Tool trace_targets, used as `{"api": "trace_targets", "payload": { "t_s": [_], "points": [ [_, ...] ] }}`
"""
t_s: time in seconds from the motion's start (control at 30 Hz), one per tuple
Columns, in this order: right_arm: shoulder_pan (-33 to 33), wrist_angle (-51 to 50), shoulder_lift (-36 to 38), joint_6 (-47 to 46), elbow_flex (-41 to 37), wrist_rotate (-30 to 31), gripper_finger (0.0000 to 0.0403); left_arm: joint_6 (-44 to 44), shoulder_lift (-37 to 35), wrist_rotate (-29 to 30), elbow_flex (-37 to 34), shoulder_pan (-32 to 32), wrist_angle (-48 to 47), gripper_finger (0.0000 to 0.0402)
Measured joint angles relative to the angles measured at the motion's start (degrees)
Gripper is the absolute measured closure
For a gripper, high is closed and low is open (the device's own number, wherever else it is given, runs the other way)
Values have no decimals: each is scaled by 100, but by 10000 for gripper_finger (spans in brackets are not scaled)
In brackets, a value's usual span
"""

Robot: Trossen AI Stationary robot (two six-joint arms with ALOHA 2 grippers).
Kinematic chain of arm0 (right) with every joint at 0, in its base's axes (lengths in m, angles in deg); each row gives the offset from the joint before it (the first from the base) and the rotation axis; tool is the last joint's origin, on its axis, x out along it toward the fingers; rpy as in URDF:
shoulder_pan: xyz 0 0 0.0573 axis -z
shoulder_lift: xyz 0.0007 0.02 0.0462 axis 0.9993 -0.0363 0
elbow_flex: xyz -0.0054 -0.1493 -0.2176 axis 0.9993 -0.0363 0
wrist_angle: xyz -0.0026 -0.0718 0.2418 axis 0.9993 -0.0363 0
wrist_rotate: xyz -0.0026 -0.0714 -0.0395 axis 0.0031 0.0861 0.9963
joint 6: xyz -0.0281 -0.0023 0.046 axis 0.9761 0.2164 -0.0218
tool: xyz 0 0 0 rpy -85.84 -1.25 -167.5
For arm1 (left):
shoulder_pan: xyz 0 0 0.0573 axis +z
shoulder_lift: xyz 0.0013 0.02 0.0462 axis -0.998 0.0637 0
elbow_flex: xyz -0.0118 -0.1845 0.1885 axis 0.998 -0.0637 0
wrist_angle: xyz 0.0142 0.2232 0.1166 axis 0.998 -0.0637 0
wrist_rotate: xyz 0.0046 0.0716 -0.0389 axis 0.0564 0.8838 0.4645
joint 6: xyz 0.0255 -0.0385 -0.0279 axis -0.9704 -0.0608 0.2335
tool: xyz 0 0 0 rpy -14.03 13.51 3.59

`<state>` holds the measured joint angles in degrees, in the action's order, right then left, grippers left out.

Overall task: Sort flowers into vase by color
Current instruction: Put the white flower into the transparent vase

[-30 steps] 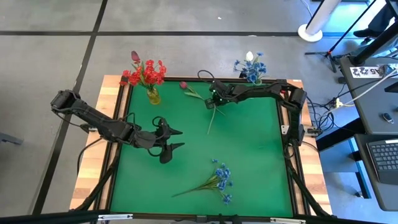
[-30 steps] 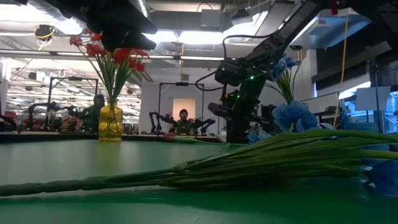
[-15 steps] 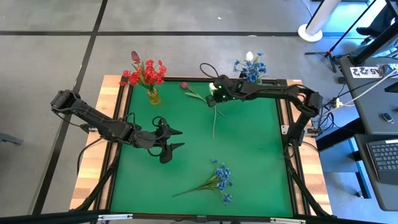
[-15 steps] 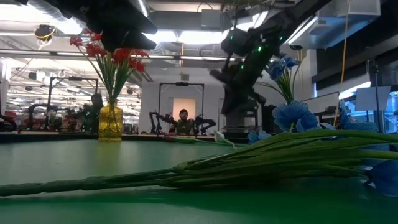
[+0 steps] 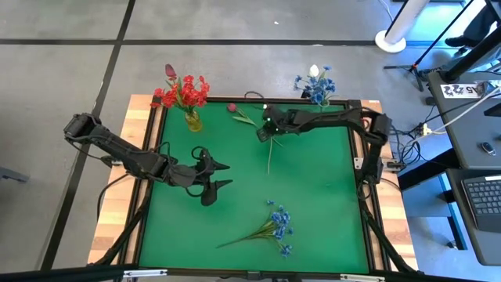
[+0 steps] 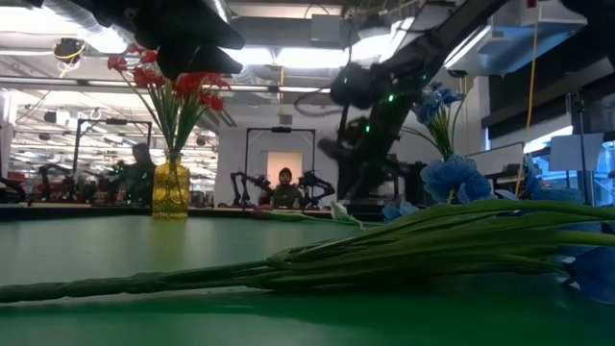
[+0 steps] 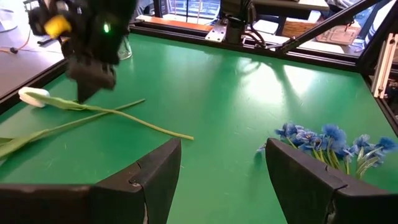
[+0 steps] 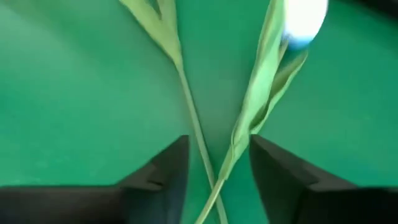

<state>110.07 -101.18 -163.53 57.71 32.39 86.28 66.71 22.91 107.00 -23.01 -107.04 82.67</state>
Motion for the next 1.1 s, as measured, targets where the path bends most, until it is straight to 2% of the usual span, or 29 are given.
{"api": "trace_targets", "payload": {
  "t_s": [0.1,0.2,0.37,0.5,0.9,1.1],
  "points": [
    [7,113,-284,-99,-2,-3,185,-18,0,0,0,0,4,173],
    [49,217,-459,-241,-2,0,149,-21,0,0,0,0,4,173],
    [119,240,-596,-452,14,11,136,-18,0,1,0,0,2,172],
    [122,235,-601,-547,15,38,169,-18,0,0,0,0,2,172],
    [127,220,-610,-541,9,-36,335,-18,0,2,0,0,0,173],
    [124,235,-545,-385,2,-185,387,-18,0,0,0,0,-3,172]
  ]
}}
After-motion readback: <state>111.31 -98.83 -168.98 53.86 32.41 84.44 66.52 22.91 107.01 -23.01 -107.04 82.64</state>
